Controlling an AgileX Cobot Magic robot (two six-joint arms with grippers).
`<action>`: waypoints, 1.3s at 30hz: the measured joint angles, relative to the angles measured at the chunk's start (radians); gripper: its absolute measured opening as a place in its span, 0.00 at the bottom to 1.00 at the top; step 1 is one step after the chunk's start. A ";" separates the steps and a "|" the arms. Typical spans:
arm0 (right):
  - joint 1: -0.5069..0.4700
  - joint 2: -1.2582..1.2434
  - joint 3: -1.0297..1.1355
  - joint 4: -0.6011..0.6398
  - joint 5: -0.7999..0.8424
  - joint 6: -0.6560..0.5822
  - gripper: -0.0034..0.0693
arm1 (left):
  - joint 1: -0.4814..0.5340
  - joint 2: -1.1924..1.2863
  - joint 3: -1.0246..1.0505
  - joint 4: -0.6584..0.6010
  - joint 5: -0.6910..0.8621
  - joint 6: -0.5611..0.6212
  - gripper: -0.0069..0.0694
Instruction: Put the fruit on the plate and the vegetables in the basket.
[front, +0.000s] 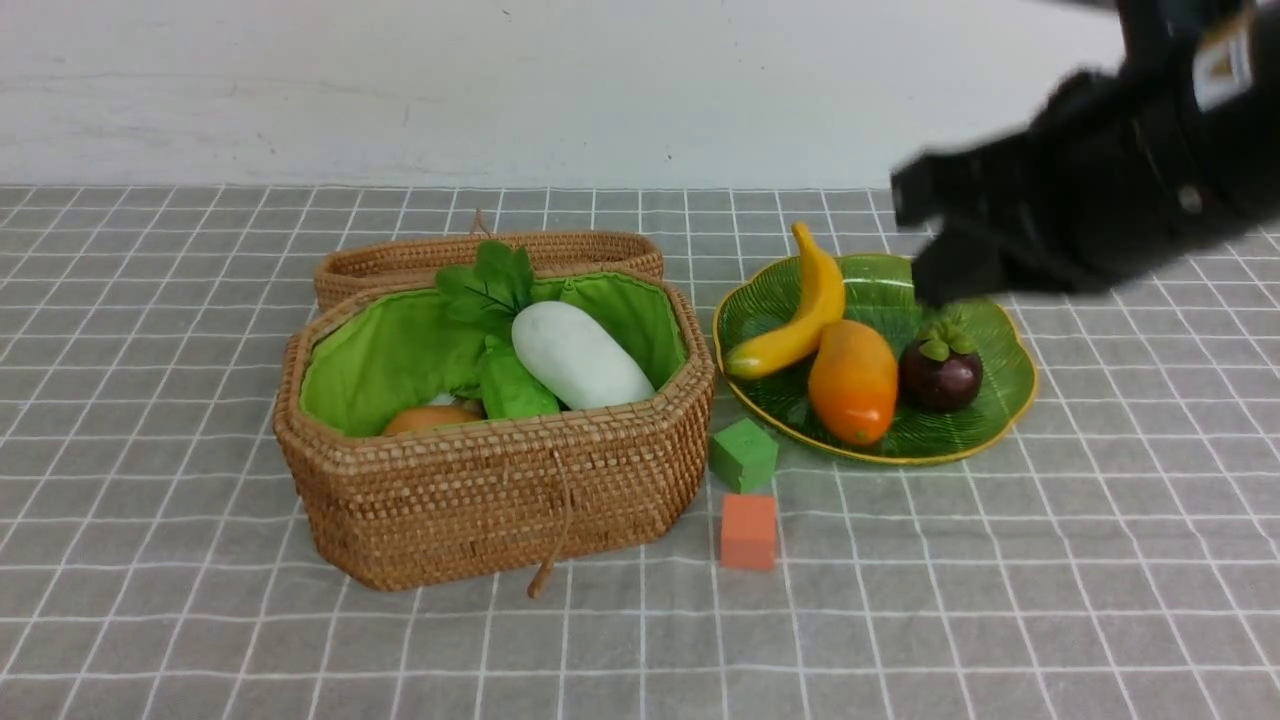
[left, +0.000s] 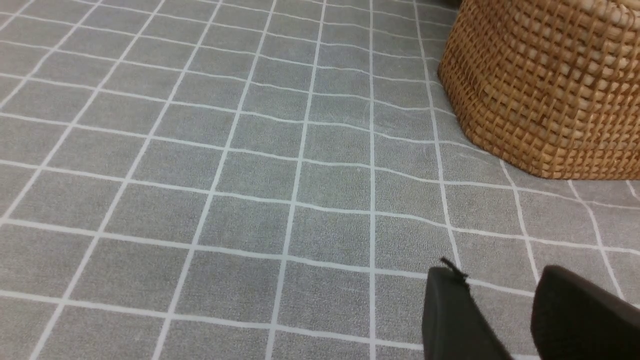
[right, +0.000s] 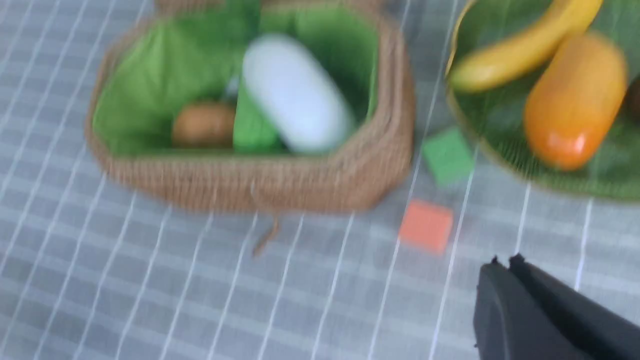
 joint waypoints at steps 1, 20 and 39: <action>0.024 -0.044 0.063 0.014 0.031 0.000 0.02 | 0.000 0.000 0.000 0.000 0.000 0.000 0.40; 0.020 -0.150 0.141 0.046 0.265 -0.053 0.03 | 0.000 0.000 0.000 0.000 0.000 0.000 0.40; -0.605 -1.328 1.141 -0.103 -0.607 -0.236 0.04 | 0.000 0.000 0.000 0.000 0.000 0.000 0.40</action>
